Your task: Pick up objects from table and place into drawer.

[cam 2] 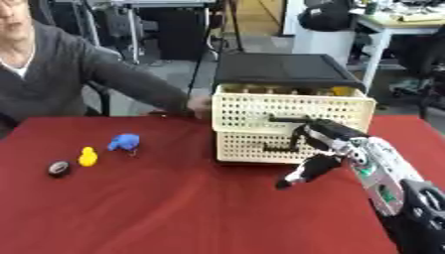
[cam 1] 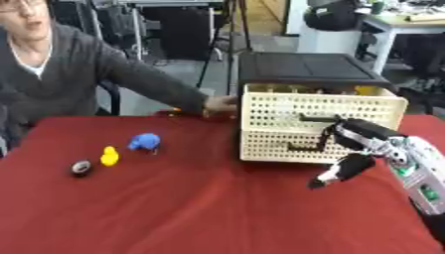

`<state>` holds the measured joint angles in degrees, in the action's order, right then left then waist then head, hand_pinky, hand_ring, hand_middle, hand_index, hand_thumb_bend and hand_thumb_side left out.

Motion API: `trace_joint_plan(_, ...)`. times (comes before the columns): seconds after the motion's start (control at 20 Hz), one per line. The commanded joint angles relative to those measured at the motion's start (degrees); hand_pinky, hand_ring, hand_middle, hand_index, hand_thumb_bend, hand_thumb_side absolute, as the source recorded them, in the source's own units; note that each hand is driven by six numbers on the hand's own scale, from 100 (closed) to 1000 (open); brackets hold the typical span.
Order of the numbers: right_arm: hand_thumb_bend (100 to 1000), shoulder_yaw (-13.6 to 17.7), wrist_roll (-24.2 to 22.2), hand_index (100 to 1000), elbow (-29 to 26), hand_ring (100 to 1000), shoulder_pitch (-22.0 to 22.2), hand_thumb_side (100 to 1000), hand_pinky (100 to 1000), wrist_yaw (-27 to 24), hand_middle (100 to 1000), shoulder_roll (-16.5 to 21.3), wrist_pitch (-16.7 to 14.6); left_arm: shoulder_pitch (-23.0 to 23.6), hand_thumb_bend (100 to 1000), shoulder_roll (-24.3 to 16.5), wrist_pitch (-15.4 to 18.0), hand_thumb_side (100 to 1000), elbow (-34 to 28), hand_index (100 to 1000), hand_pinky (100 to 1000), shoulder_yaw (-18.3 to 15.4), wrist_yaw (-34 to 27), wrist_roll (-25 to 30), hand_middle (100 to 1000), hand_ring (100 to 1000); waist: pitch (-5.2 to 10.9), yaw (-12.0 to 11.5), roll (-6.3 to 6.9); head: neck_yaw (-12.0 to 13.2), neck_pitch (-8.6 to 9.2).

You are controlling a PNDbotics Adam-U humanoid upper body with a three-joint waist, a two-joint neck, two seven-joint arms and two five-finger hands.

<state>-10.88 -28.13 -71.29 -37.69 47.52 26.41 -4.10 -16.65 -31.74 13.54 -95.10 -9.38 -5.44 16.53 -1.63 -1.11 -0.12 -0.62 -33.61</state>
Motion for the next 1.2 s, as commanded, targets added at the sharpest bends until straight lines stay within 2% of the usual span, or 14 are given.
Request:
trace_joint_plan(0.05,928,1.1,-0.07,655,-0.59,100,-0.18,517,138,0.44,100,1.16,-0.26,-0.42,100,-1.0,-0.02,687,-0.43,788,366,-0.89,0.34,0.16,494,405,0.58,-0.04,-0.11,0.08,0.1)
trace_joint_plan(0.7,957,1.88,-0.18,649,-14.28,100,9.12,553,141,-3.04,100,3.58,0.77,0.01,100,-1.55,-0.16,688,-0.42,787,368,-1.11,0.48,0.44,494,405,0.91,0.97,-1.03,0.3,-0.09)
trace_joint_plan(0.95,959,1.82,-0.65,651,-16.84,100,9.11,562,141,-3.52,100,3.64,1.66,0.07,100,-1.58,-0.23,689,-0.42,788,368,-1.13,0.48,0.51,494,405,0.99,0.98,-1.22,0.28,-0.16)
trace_joint_plan(1.2,954,1.02,-1.14,653,-14.36,100,6.97,549,141,-3.03,100,2.59,2.05,0.11,100,-1.54,-0.23,687,-0.46,788,369,-1.18,0.39,0.53,494,405,1.0,0.78,-1.12,0.28,-0.16)
